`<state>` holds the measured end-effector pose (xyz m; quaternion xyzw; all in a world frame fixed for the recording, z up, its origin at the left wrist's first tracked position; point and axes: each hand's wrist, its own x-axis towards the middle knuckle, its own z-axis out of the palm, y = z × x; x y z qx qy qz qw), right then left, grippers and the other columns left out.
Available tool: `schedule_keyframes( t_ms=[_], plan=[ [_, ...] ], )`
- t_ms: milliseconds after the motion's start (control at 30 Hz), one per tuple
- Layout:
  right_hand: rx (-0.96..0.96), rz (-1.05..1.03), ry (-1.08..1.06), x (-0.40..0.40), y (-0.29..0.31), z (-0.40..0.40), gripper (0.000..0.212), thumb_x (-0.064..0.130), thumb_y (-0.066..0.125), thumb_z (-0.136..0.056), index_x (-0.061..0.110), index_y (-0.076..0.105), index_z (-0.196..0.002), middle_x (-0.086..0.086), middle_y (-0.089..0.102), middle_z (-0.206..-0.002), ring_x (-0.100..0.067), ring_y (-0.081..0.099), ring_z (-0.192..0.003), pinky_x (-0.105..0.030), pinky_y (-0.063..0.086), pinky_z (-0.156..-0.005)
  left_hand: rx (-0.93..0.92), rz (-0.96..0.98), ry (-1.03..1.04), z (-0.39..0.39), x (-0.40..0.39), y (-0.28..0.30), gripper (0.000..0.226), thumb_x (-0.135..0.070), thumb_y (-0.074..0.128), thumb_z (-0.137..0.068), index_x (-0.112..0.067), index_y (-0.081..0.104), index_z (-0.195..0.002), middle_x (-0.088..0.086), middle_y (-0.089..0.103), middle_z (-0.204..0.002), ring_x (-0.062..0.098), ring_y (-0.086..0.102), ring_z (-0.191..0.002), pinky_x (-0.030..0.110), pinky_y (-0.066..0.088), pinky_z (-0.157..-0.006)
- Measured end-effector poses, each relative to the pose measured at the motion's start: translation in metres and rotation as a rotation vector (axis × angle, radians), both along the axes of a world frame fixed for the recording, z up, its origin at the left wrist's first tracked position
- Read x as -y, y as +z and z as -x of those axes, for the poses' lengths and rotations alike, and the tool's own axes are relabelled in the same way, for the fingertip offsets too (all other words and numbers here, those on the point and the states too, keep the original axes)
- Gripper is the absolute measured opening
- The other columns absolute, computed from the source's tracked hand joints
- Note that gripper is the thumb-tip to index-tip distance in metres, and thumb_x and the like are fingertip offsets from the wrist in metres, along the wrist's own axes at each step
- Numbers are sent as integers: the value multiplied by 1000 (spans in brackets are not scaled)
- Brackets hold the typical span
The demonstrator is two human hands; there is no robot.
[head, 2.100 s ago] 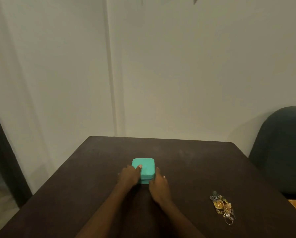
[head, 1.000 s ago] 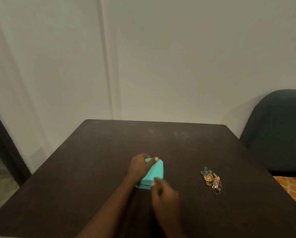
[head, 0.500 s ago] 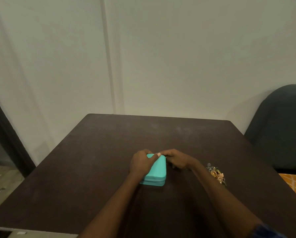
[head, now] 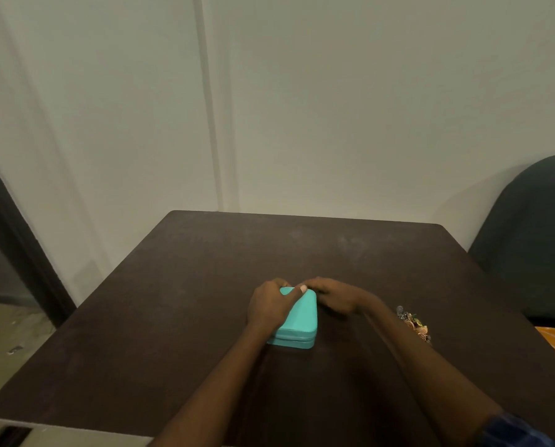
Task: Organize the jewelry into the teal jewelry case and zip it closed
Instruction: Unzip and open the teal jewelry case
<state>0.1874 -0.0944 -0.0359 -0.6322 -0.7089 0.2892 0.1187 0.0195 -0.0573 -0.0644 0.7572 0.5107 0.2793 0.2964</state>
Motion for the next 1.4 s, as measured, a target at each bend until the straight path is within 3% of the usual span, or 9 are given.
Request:
schedule_keyframes(
  t_ms=[167, 400, 567, 667, 800, 867, 1000, 1300, 1400],
  plan=[
    [7, -23, 33, -6, -4, -5, 29, 11, 38, -98, 5, 60, -116, -8, 54, -117, -16, 50, -105, -28, 41, -95, 5, -2, 6, -1, -1, -1, 44, -61, 56, -80, -21, 63, -96, -7, 61, -85, 8, 57, -77, 22, 39, -60],
    [67, -33, 18, -13, -5, -4, 24, 12, 37, -98, 9, 55, -113, -5, 48, -108, -21, 48, -104, -32, 41, -94, 28, 11, -4, 0, -1, 0, 43, -61, 57, -80, -22, 63, -94, -7, 61, -84, 7, 57, -75, 20, 38, -56],
    [-190, 9, 59, -9, -2, -2, 37, 5, 38, -98, 15, 52, -131, -8, 56, -128, -18, 54, -109, -32, 44, -97, 24, 10, -6, 0, -2, -1, 39, -61, 57, -80, -24, 62, -91, -8, 61, -82, 6, 57, -73, 21, 38, -55],
    [-274, 39, 27, -8, -6, -6, 37, 2, 42, -95, 16, 59, -125, -22, 64, -113, -26, 58, -90, -39, 51, -85, 28, 6, -6, -1, -3, -2, 38, -60, 57, -80, -24, 62, -91, -7, 61, -81, 6, 57, -73, 21, 39, -56],
    [-306, 73, -9, -10, -3, -6, 32, 3, 43, -95, 11, 59, -122, -15, 66, -103, -20, 55, -82, -31, 49, -79, 24, 2, -2, -1, -5, -5, 45, -62, 57, -79, -21, 63, -96, -5, 63, -85, 8, 58, -76, 21, 38, -56],
    [-291, 115, 11, -11, -1, -7, 31, 4, 44, -95, 9, 58, -122, -7, 65, -107, -15, 60, -89, -28, 49, -84, 24, 5, -1, -1, -5, -6, 45, -63, 57, -79, -21, 63, -95, -6, 63, -85, 9, 59, -77, 21, 38, -56],
    [-156, 129, 47, -16, 0, -9, 29, 9, 45, -96, 7, 57, -123, -9, 62, -121, -18, 59, -108, -32, 46, -97, 36, 20, -5, -2, -5, -5, 40, -62, 58, -79, -23, 61, -91, -8, 61, -82, 7, 58, -76, 21, 40, -57],
    [107, -199, -189, 20, -3, -4, 17, 11, 50, -92, 7, 66, -94, -7, 68, -98, -10, 55, -79, -22, 45, -75, 40, 17, 8, -1, -7, -9, 48, -63, 57, -79, -20, 65, -96, -5, 65, -88, 9, 60, -79, 23, 42, -62],
    [132, -237, -336, 57, -7, 15, 15, 11, 49, -89, 9, 63, -84, -5, 65, -87, -17, 58, -78, -31, 48, -73, 45, 23, 16, -2, -9, -10, 49, -64, 56, -78, -20, 66, -96, -5, 66, -90, 10, 60, -81, 25, 43, -64]
  ],
)
